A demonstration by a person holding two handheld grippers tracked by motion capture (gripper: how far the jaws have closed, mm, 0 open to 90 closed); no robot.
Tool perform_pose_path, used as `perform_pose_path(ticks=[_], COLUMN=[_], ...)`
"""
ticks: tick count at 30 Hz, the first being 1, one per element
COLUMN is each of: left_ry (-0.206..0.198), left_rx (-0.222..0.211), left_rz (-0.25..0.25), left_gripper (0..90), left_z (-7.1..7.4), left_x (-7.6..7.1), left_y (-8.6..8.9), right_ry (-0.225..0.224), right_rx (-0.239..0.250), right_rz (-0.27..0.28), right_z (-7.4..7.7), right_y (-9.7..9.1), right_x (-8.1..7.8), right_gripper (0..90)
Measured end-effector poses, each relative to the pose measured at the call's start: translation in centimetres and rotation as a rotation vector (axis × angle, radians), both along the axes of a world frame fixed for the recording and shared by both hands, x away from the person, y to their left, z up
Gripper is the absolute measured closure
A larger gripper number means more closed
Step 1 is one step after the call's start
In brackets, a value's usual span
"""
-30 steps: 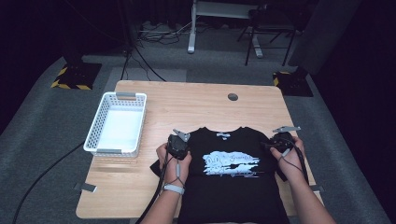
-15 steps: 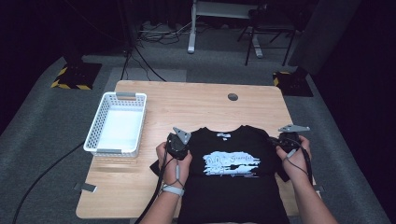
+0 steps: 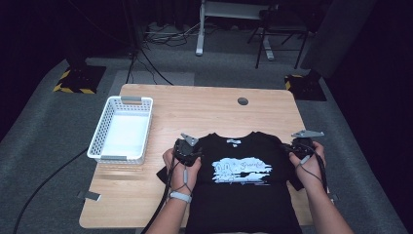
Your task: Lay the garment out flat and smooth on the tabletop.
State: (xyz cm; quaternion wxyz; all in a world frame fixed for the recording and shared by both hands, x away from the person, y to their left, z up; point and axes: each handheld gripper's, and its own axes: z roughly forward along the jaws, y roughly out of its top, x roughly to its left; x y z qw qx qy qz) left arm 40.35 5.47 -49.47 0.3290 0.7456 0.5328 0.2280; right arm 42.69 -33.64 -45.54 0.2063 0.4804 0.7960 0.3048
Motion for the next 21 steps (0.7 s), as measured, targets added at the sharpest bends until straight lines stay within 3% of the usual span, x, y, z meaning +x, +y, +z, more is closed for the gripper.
perform_pose_path(ticks=[2, 6, 13, 17, 19, 21], left_ry=[0.014, -0.014, -0.088, -0.115, -0.157, -0.233], left_rx=[0.009, 0.03, 0.032, 0.03, 0.028, 0.0], left_rz=[-0.007, -0.029, -0.026, -0.012, 0.008, 0.032], left_gripper=[50.3, 86.7, 88.1, 88.3, 88.3, 87.8], left_z=[-0.4, -0.2, 1.5, 2.9, 3.9, 5.0], left_x=[0.2, -0.2, -0.6, 0.5, 1.6, 3.1], left_y=[-0.2, -0.5, -0.5, -0.1, 0.2, 0.7], right_ry=[0.0, 0.001, -0.012, -0.013, -0.034, -0.111], right_rx=[0.001, 0.0, 0.0, 0.004, 0.0, 0.003], right_rz=[-0.001, 0.002, 0.013, 0.014, 0.005, -0.029], right_z=[0.1, 0.1, 0.7, 1.5, 2.3, 3.5], right_y=[-0.1, -0.3, -0.4, -0.3, -0.1, -0.1], right_x=[-0.1, -0.4, -0.7, 0.2, 1.3, 2.7], right_gripper=[85.2, 85.1, 85.3, 85.7, 86.3, 86.5])
